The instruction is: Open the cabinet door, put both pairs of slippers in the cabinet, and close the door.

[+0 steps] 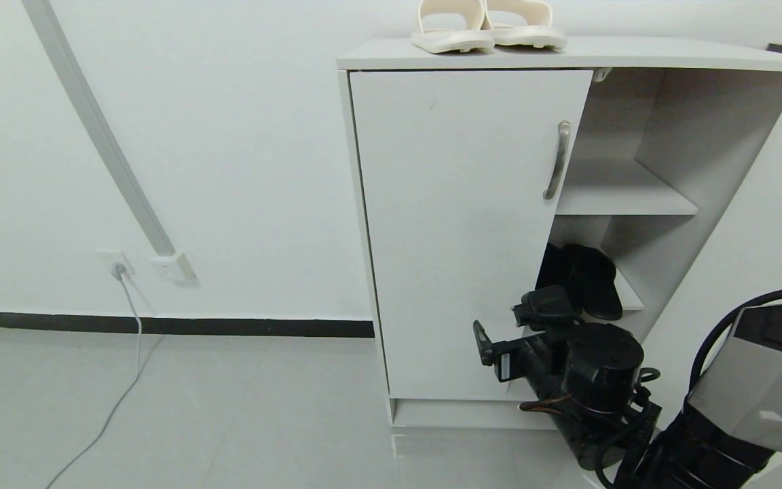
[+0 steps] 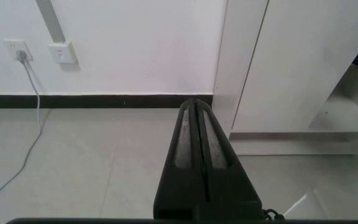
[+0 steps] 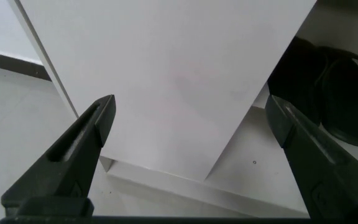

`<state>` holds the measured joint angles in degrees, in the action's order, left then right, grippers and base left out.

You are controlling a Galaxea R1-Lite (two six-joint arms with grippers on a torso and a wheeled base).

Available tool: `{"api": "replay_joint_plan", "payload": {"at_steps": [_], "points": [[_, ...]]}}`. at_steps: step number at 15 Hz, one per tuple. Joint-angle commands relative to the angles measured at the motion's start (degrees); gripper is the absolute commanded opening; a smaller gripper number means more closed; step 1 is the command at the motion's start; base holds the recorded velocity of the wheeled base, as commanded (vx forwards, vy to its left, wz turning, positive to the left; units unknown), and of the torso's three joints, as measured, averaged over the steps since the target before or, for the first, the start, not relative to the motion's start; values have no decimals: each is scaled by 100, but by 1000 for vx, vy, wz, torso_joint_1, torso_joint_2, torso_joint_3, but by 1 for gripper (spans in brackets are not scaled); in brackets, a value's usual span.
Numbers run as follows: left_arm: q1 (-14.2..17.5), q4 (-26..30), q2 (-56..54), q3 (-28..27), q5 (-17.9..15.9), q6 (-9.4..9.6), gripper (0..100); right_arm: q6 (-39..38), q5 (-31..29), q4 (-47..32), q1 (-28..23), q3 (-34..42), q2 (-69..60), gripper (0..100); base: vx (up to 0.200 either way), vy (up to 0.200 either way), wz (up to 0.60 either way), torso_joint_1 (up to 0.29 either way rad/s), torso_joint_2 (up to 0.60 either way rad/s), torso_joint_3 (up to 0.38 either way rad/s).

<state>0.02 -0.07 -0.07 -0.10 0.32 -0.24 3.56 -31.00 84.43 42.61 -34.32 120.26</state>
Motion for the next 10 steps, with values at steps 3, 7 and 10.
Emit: {"api": "replay_joint_plan", "payload": {"at_steps": [3, 7, 10], "points": [[-2, -1, 7, 1, 3, -2, 0, 4, -11, 3, 2, 4, 59, 100, 0, 0, 0, -1, -53, -58], [-2, -1, 7, 1, 3, -2, 0, 4, -2, 29, 2, -5, 41, 100, 0, 0, 0, 23, -271, -337], [6, -1, 7, 1, 3, -2, 0, 13, -2, 65, 2, 4, 33, 100, 0, 0, 0, 54, -540, -360]]}}
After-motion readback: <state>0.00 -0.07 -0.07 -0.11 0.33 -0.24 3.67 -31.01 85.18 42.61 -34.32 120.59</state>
